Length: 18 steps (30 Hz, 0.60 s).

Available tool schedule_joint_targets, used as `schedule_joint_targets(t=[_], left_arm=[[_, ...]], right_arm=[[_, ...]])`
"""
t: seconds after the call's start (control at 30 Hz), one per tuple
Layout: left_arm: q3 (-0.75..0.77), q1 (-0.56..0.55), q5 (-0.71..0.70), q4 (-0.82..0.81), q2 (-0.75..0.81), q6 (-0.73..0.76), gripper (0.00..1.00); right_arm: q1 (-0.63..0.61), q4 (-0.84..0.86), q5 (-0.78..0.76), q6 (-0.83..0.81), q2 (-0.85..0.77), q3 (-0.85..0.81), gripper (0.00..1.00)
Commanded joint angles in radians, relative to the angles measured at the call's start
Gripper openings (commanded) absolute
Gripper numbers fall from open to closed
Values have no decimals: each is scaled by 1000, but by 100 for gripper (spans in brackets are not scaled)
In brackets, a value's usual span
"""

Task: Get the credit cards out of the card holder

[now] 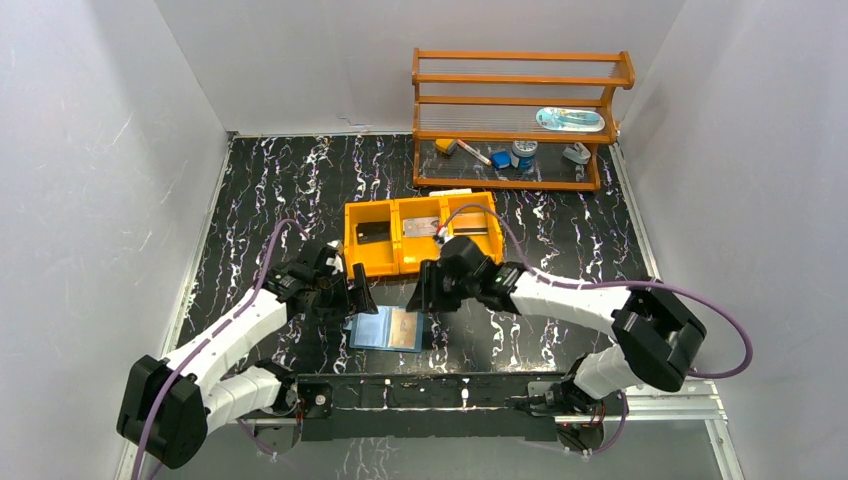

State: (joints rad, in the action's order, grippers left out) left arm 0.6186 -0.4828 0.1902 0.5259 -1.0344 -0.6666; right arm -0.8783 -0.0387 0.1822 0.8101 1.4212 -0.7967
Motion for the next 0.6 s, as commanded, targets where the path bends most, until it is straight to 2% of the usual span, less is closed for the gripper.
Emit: schedule_joint_targets(t=[0.0, 0.1, 0.33, 0.57], left_arm=[[-19, 1, 39, -30, -21, -16, 84], [-21, 0, 38, -33, -45, -19, 80], [-49, 0, 29, -55, -75, -36, 77], [-65, 0, 19, -61, -81, -49, 79]], right_arm=[[-118, 23, -159, 323, -7, 12, 50], [-144, 0, -171, 369, 24, 29, 50], [-153, -18, -163, 378, 85, 16, 47], [-154, -21, -135, 388, 141, 17, 48]])
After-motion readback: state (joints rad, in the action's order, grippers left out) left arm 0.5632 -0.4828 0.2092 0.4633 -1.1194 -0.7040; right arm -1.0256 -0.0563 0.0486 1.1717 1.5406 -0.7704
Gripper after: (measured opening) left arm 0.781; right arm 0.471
